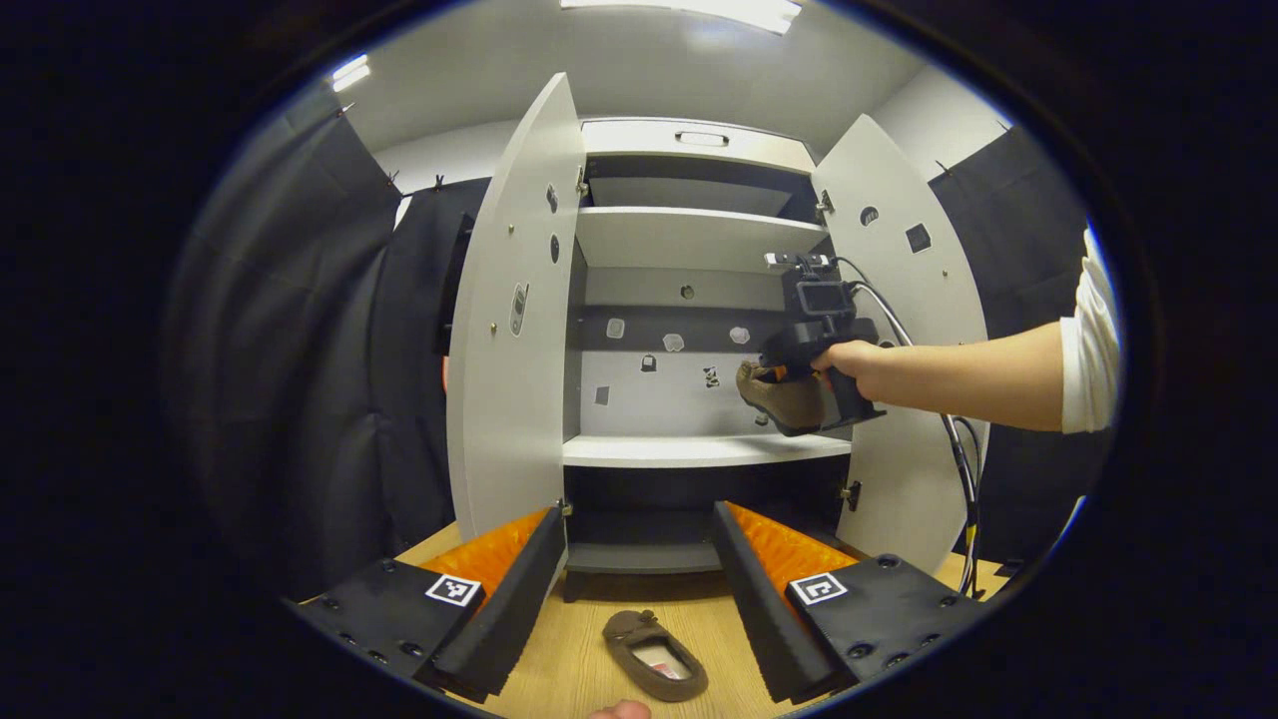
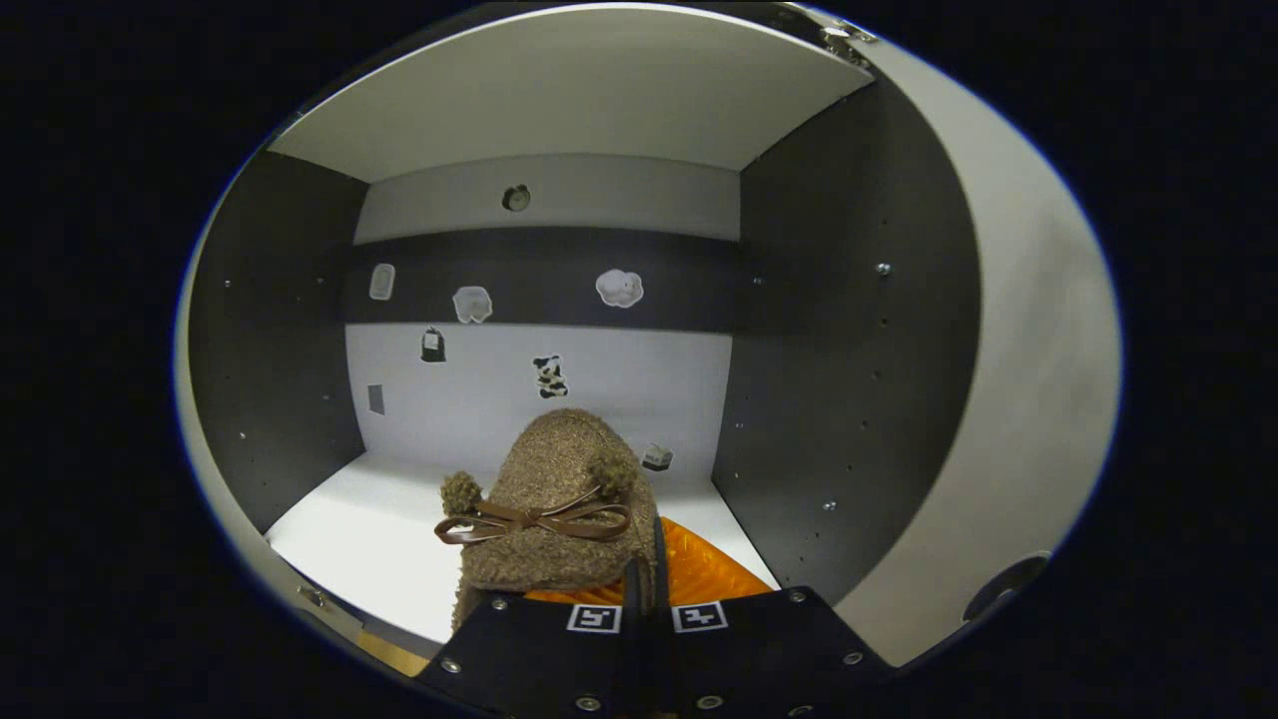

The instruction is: Grab one shoe with the right hand and put it into the shoe cabinet, grab the other shoe with the left hand and put it into the shoe cabinet; then close the right door with the right hand and the left door with the left hand.

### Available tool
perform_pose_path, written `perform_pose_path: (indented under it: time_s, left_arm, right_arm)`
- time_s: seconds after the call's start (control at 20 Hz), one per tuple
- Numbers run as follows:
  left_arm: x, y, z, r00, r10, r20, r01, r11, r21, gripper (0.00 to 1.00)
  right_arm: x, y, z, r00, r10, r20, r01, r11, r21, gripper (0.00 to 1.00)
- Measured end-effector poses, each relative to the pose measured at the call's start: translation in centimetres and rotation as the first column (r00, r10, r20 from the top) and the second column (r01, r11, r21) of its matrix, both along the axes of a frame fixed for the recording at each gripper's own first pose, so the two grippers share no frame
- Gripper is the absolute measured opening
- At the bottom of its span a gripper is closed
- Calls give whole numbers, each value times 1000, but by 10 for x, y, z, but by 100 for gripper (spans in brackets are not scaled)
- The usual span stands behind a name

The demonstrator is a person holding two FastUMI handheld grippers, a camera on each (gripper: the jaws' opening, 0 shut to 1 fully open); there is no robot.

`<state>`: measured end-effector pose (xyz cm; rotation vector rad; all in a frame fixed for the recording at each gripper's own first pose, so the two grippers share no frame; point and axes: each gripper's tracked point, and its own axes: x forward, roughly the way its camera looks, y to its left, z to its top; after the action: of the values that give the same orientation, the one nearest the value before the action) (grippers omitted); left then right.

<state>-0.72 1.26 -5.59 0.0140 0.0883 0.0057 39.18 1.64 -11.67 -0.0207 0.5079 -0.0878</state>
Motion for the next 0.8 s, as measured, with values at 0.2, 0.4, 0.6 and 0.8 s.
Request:
perform_pose_path:
  time_s: [0.2,0.4,0.6,0.8]
  left_arm:
    - [4,12,-3,999,32,-7,-32,999,-18,96]
    - [5,16,-10,999,46,-26,-47,998,-31,96]
    - [4,22,-9,998,57,-23,-57,998,-33,96]
    - [2,26,-12,998,63,-29,-65,997,-46,96]
  right_arm:
    - [17,-7,-46,988,-53,-146,54,999,5,5]
    - [16,2,-69,975,-36,-220,41,999,18,9]
    - [15,-3,-77,969,-51,-243,54,999,6,17]
    - [7,-5,-69,966,-28,-256,38,999,31,27]
